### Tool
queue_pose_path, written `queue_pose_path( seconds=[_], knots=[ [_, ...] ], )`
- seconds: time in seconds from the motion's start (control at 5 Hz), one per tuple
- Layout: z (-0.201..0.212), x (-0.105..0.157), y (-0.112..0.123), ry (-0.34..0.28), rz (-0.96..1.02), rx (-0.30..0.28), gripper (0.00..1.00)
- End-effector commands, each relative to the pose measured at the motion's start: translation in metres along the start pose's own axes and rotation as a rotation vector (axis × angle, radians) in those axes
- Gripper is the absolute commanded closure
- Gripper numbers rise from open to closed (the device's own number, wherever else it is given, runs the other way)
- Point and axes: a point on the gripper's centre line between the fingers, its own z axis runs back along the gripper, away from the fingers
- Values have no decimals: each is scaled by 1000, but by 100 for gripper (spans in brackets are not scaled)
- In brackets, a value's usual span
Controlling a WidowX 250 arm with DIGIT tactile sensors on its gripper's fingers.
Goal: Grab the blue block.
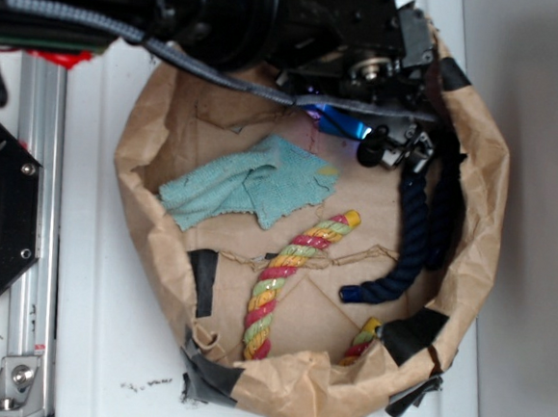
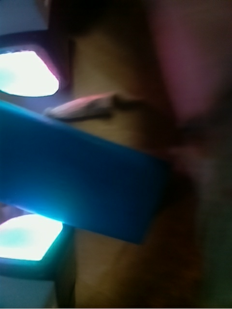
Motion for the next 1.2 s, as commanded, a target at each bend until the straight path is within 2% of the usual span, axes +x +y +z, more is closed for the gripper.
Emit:
queue_pose_path(
  seconds=[0.0,0.2,0.4,0.6,0.8,1.0],
  knots=[
    [3,-20,9,-18,-38,-19,100],
    [18,-26,4,-11,-115,-59,100],
    [68,-37,-17,15,-357,-126,100],
    [118,-40,-27,30,-600,-198,100],
    [153,-38,-30,77,-701,-139,100],
    [159,-40,-23,67,-732,-106,100]
  ],
)
